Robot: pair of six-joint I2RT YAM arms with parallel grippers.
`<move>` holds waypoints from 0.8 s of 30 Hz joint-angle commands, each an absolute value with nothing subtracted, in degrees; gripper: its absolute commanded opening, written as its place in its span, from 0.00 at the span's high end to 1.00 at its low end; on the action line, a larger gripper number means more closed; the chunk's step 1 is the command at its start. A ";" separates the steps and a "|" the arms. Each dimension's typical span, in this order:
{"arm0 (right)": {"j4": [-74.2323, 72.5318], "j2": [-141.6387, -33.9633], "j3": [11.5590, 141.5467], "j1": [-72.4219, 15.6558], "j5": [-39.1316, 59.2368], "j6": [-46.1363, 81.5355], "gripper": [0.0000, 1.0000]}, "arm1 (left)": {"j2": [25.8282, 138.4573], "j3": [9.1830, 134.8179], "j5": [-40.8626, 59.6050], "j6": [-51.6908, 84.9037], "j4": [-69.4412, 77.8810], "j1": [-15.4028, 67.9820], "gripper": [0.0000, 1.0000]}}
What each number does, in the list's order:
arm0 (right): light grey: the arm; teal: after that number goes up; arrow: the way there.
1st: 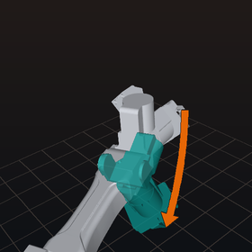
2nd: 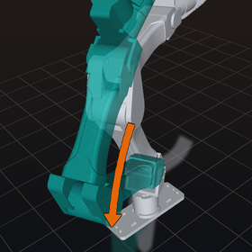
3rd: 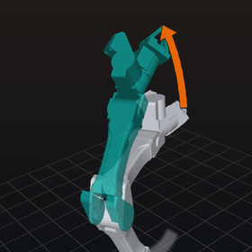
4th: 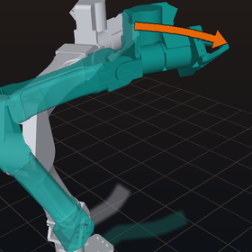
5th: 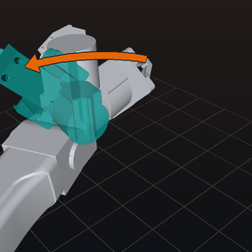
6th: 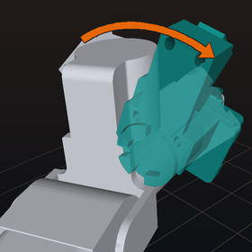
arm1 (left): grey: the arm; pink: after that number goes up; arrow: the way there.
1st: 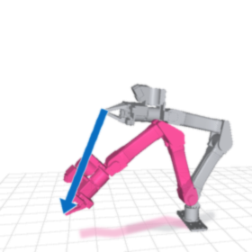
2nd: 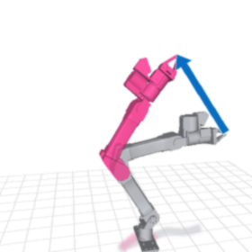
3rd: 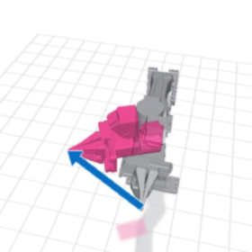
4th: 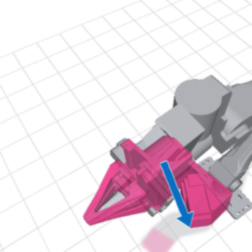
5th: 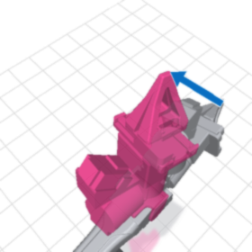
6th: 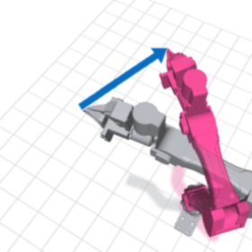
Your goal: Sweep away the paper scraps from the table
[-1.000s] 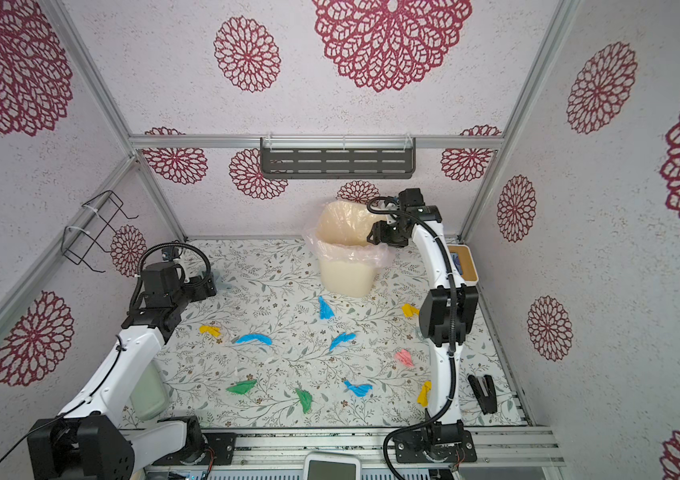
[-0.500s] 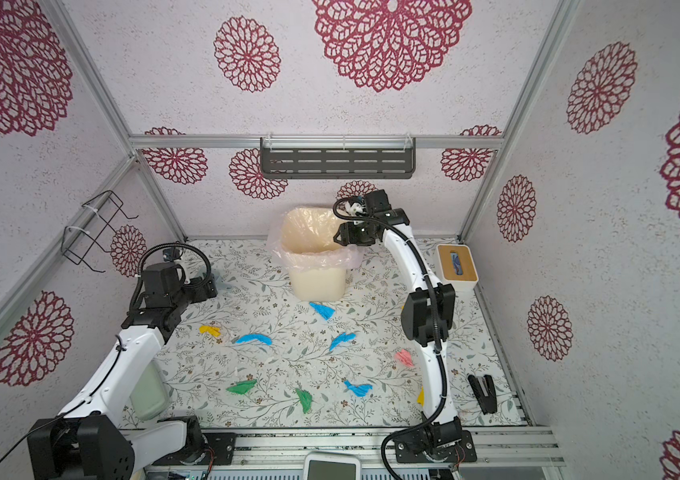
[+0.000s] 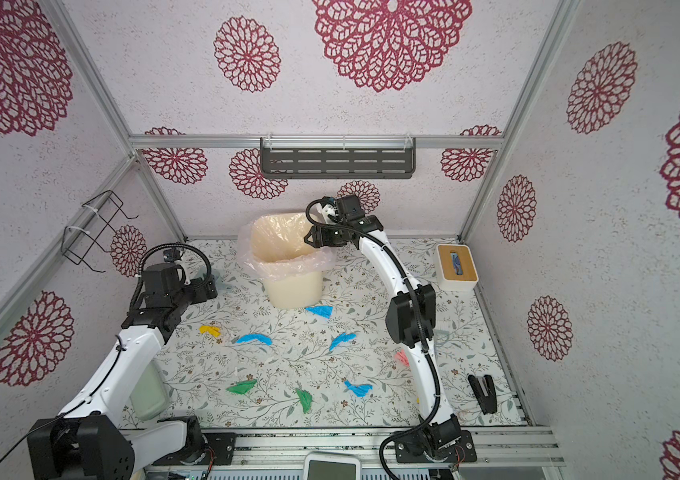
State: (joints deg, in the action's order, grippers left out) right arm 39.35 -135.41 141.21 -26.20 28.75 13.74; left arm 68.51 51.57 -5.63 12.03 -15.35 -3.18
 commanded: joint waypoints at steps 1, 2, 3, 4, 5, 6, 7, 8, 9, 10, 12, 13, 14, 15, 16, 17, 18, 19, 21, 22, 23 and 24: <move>37.66 -136.85 142.29 -27.81 30.23 15.10 0.36 | 67.59 51.35 -5.80 11.72 -15.57 -3.63 0.03; 37.37 -137.02 142.45 -28.03 30.25 15.18 0.36 | 67.48 51.33 -5.80 11.80 -15.71 -3.69 0.03; 37.19 -137.16 142.63 -28.15 30.23 15.27 0.35 | 67.42 51.20 -5.80 11.86 -15.72 -3.63 0.03; 37.03 -137.17 142.72 -28.20 30.25 15.45 0.35 | 67.34 51.19 -5.80 11.95 -15.79 -3.69 0.03; 36.84 -137.12 142.82 -28.21 30.16 15.57 0.35 | 67.28 51.15 -5.88 11.91 -15.74 -3.69 0.03; 36.66 -137.11 142.82 -28.21 29.95 15.64 0.34 | 67.24 51.15 -5.97 11.95 -15.90 -3.69 0.03; 36.56 -136.87 142.90 -28.26 29.54 15.72 0.33 | 67.24 51.14 -6.09 11.94 -15.98 -3.69 0.03; 36.48 -136.57 143.04 -28.18 28.93 15.70 0.32 | 67.15 51.11 -6.21 11.94 -16.07 -3.64 0.03; 36.39 -136.20 143.05 -28.11 28.52 15.76 0.31 | 67.06 51.10 -6.23 11.95 -16.15 -3.69 0.03; 36.22 -135.58 143.08 -27.94 28.14 15.95 0.29 | 66.93 51.15 -6.24 11.92 -16.25 -3.69 0.03; 36.01 -134.25 143.04 -27.54 27.32 16.26 0.25 | 66.73 51.13 -6.36 12.02 -16.31 -3.65 0.03; 36.03 -133.49 143.02 -27.22 26.86 16.40 0.22 | 66.63 51.15 -6.37 12.07 -16.45 -3.68 0.03; 36.20 -132.72 143.00 -26.96 26.47 16.56 0.19 | 66.47 51.14 -6.43 12.08 -16.51 -3.69 0.03; 36.42 -131.97 143.00 -26.76 26.06 16.68 0.17 | 66.32 51.08 -6.52 12.13 -16.57 -3.69 0.03; 36.71 -131.11 143.00 -26.47 25.80 16.77 0.15 | 66.18 51.00 -6.59 12.21 -16.65 -3.64 0.03; 37.09 -130.27 143.02 -26.22 25.56 16.56 0.13 | 66.03 50.91 -6.69 12.29 -16.57 -3.68 0.03; 37.45 -129.53 142.99 -26.05 25.28 16.45 0.11 | 65.92 50.80 -6.74 12.39 -16.61 -3.67 0.03; 37.76 -128.63 143.00 -25.85 25.01 16.36 0.09 | 65.78 50.72 -6.82 12.55 -16.58 -3.69 0.03; 38.29 -127.17 143.00 -25.50 24.80 16.16 0.05 | 65.57 50.58 -6.89 12.83 -16.55 -3.69 0.03; 38.41 -126.48 142.95 -25.34 24.70 16.16 0.03 | 65.44 50.56 -6.86 12.96 -16.54 -3.65 0.03; 38.57 -125.73 142.86 -25.22 24.69 16.14 0.01 | 65.44 50.54 -6.90 13.14 -16.57 -3.69 0.03; 38.71 -125.24 142.90 -25.07 24.61 16.21 0.01 | 65.30 50.56 -6.91 13.18 -16.63 -3.69 0.03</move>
State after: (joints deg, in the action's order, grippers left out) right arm 38.48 -131.87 141.60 -25.71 25.47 16.14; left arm 66.54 51.55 -6.63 12.53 -16.10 -3.22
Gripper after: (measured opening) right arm 0.987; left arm 0.971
